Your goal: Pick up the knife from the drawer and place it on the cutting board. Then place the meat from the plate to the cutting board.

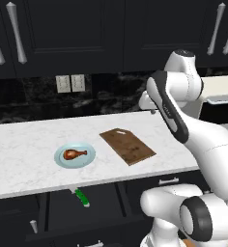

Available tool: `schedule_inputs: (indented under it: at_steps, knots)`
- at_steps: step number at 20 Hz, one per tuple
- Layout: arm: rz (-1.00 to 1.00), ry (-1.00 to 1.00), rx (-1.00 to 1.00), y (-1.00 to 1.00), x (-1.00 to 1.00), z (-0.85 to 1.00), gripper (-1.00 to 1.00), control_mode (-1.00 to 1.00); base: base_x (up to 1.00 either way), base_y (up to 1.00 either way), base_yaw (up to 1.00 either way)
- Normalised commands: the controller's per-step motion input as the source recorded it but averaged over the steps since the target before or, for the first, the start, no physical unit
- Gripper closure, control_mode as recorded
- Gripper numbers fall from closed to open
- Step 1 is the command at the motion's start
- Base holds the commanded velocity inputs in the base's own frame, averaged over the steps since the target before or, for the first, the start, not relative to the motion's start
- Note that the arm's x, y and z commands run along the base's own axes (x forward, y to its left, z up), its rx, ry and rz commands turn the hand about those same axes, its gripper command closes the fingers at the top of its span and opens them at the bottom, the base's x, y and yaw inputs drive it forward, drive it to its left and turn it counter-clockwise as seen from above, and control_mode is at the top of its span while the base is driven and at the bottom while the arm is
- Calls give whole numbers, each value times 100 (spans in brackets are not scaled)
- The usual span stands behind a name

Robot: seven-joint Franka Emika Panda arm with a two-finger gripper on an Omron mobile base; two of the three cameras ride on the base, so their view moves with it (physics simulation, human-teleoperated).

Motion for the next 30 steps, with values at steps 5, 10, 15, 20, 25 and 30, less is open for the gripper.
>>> schedule_inputs:
  at_steps: [5, 10, 15, 20, 25, 30]
  knots:
    - [0, 0, 0, 0, 0, 0, -100, -100, 0, 0, 0]
    - [2, 0, -6, 0, -12, -11, -100, -100, 0, 0, 0]
    - [1, 0, -15, -2, -12, -23, -100, -100, 0, 0, 0]
    - [2, 0, -2, -10, 0, -9, -100, 100, 0, -79, 30]
    - [0, 0, 0, 0, 0, 0, -100, 100, -4, -59, 73]
    - [0, 0, 0, 0, 0, 0, -100, 100, -16, 0, 99]
